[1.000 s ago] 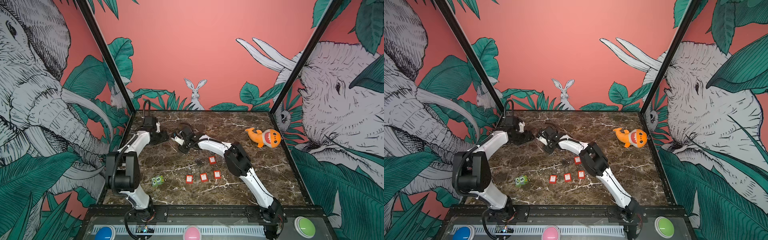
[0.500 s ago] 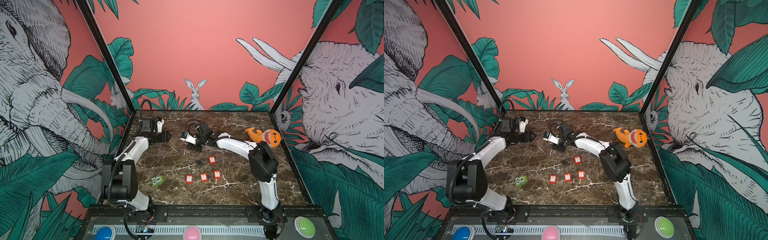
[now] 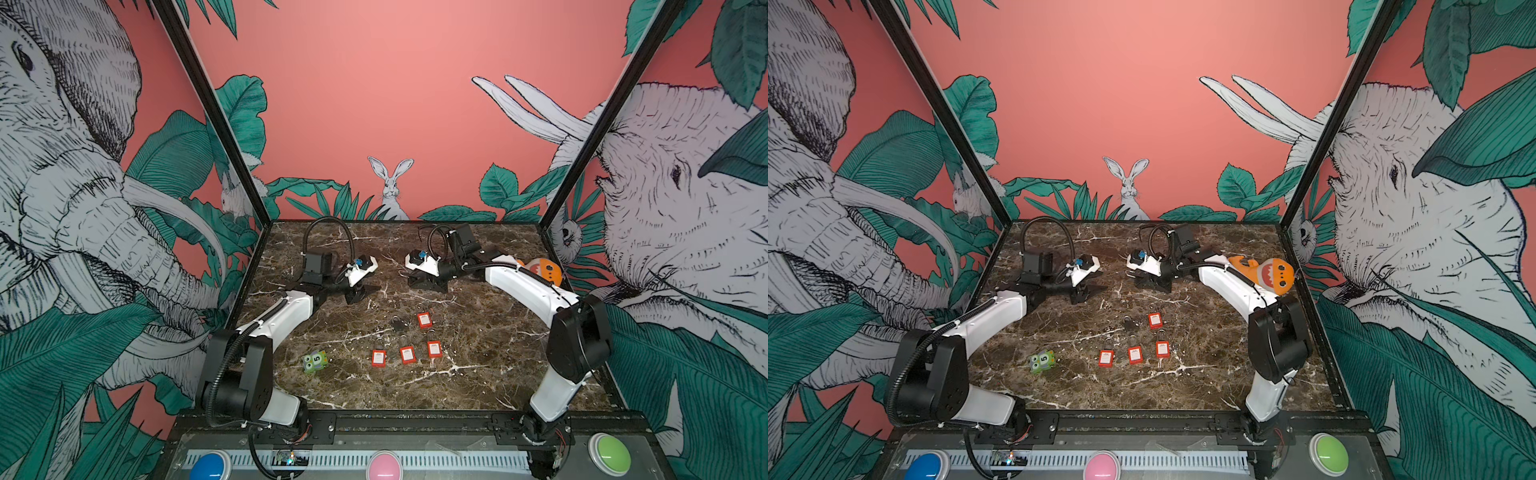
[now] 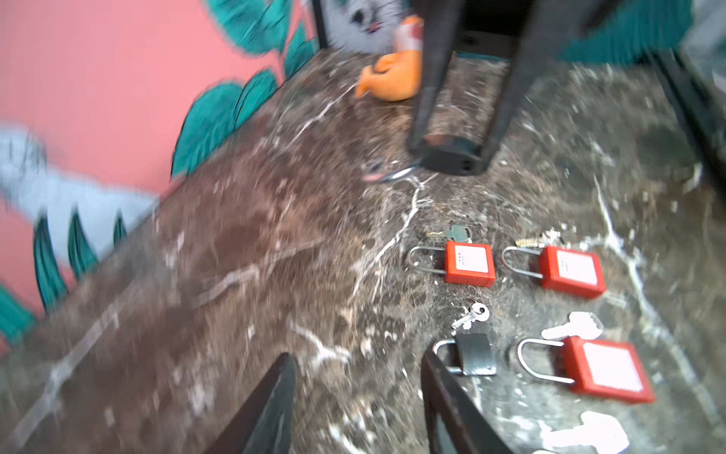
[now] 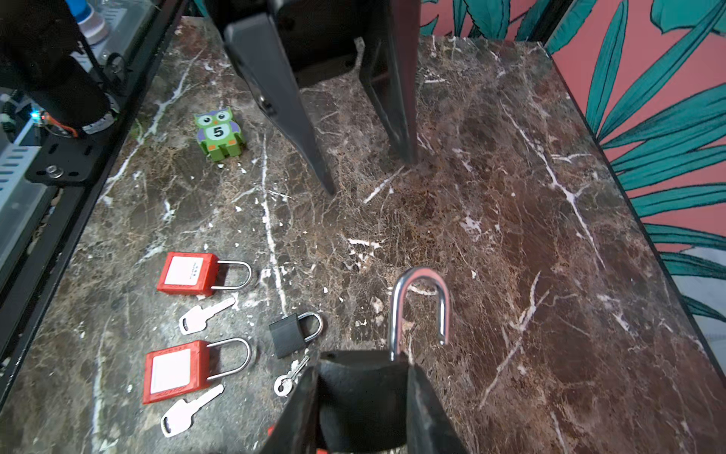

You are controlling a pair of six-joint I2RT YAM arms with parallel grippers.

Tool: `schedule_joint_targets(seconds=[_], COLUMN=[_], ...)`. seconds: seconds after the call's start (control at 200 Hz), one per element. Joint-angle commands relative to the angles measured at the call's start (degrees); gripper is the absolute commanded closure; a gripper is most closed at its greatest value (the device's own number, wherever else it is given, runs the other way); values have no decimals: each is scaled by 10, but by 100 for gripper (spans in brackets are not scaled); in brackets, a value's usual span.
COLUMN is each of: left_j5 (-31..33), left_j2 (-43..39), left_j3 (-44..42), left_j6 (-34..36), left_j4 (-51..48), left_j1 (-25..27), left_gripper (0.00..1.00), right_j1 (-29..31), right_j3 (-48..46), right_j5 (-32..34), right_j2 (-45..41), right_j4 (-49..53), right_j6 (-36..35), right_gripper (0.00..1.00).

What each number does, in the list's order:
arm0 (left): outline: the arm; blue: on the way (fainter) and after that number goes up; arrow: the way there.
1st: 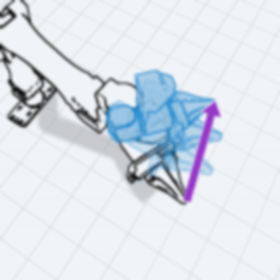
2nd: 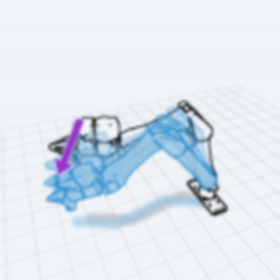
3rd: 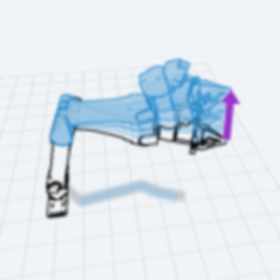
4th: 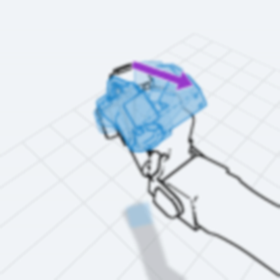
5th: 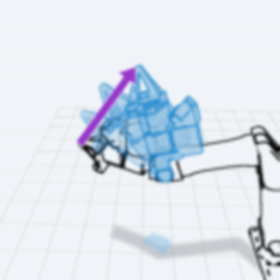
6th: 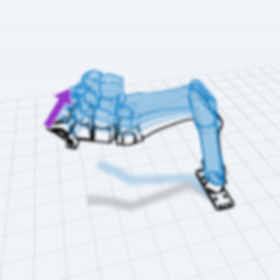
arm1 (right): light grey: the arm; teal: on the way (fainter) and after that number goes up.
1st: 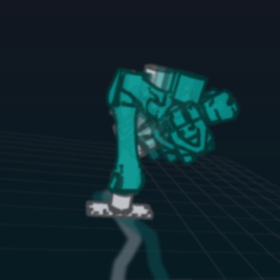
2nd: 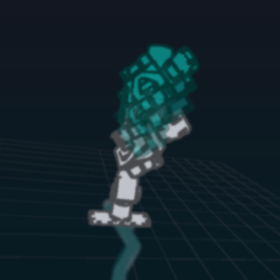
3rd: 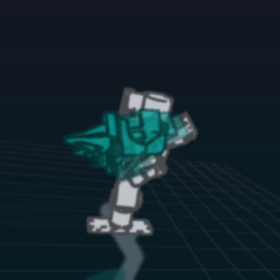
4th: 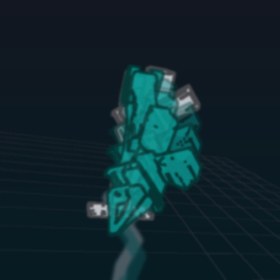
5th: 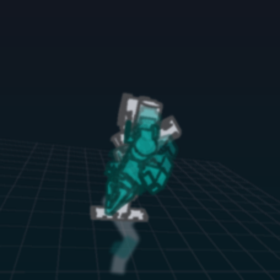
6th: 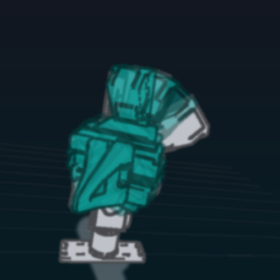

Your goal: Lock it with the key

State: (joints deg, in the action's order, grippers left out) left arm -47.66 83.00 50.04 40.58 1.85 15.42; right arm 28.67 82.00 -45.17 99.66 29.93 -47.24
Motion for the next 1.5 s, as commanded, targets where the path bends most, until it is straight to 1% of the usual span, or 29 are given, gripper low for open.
schedule_joint_targets(seconds=[0.0, 0.14, 0.325, 0.63, 0.74, 0.835, 1.025, 1.13, 1.21, 1.281, 1.361, 1.401, 1.496], left_j5=[-14, 21, 67, 78, 79, 81, 83, 85, 86, 85, 82, 80, 71], left_j2=[-21, -17, -18, -7, -5, -4, -3, -3, -2, -4, -6, -7, -7], left_j3=[-5, 6, 3, 13, 19, 23, 24, 26, 29, 30, 31, 33, 36], left_j6=[156, 230, 272, 296, 305, 320, 327, 330, 327, 325, 322, 318, 284], left_j4=[40, 38, 60, 51, 41, 20, 6, -5, -11, -17, -26, -32, -34], left_j1=[23, 62, 105, 130, 141, 153, 159, 161, 162, 164, 166, 167, 166], left_gripper=[47, 48, 50, 59, 67, 68, 69, 76, 84, 88, 97, 100, 100], right_j1=[-2, -2, -1, -2, -2, -1, -1, -1, -2, -2, -1, -1, -2], right_j3=[-4, -11, -19, -3, 0, 0, 3, 4, 5, 5, 6, 8, 19], right_j5=[-45, -56, -63, -66, -67, -67, -70, -70, -70, -71, -72, -72, -76], right_j2=[-24, -33, -40, -32, -30, -29, -28, -29, -28, -28, -28, -27, -23], right_j4=[48, 67, 85, 133, 141, 144, 148, 149, 149, 151, 154, 155, 165], right_j6=[-48, -51, -60, -82, -87, -87, -87, -87, -87, -88, -91, -92, -89], right_gripper=[76, 76, 76, 76, 76, 77, 77, 78, 78, 77, 77, 74, 62])
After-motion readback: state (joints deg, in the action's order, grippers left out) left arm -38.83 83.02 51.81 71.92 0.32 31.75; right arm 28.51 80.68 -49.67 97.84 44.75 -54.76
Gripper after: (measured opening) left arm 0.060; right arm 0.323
